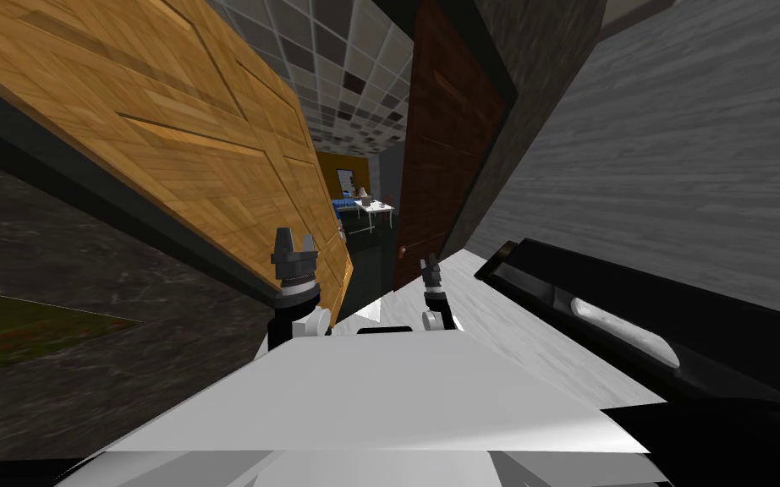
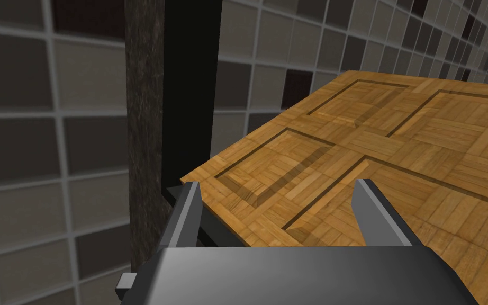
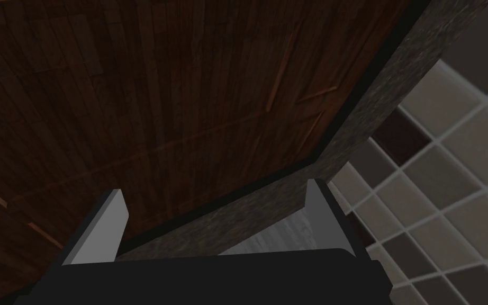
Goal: Push the door open
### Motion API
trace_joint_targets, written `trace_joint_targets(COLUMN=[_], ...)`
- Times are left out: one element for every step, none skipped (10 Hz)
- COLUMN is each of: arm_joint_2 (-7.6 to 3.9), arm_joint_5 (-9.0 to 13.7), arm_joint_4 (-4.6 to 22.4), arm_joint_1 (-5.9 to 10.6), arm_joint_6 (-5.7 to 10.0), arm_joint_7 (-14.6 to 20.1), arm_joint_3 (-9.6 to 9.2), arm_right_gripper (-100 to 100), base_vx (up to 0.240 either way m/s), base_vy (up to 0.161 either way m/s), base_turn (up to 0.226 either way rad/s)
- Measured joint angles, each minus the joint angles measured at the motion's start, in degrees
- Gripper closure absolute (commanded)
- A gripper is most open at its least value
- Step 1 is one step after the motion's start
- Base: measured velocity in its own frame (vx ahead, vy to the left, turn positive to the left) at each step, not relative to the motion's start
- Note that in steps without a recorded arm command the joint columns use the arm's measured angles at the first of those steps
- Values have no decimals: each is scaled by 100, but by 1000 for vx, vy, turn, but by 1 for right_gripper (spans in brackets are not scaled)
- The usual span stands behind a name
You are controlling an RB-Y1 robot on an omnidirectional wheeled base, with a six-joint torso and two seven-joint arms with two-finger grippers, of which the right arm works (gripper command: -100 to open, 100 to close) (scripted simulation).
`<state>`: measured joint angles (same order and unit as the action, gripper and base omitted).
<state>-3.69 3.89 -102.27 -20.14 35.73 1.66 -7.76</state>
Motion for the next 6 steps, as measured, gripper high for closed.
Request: trace_joint_targets(arm_joint_2=[24,10,-23,-49,-69,-82], arm_joint_5=[-33,-47,-56,-61,-68,-83], arm_joint_4=[165,356,504,582,752,882], arm_joint_1=[52,131,184,164,209,253], arm_joint_6=[18,38,36,59,102,99], arm_joint_7=[-23,-25,-8,9,23,28], arm_joint_3=[-55,-81,-103,-122,-138,-169], arm_right_gripper=[-100,-100,-100,-100,-100,-100], base_vx=[76,86,59,54,66,46], base_vy=[-91,-106,-69,-54,-70,-66], base_turn=[107,116,32,54,110,28])
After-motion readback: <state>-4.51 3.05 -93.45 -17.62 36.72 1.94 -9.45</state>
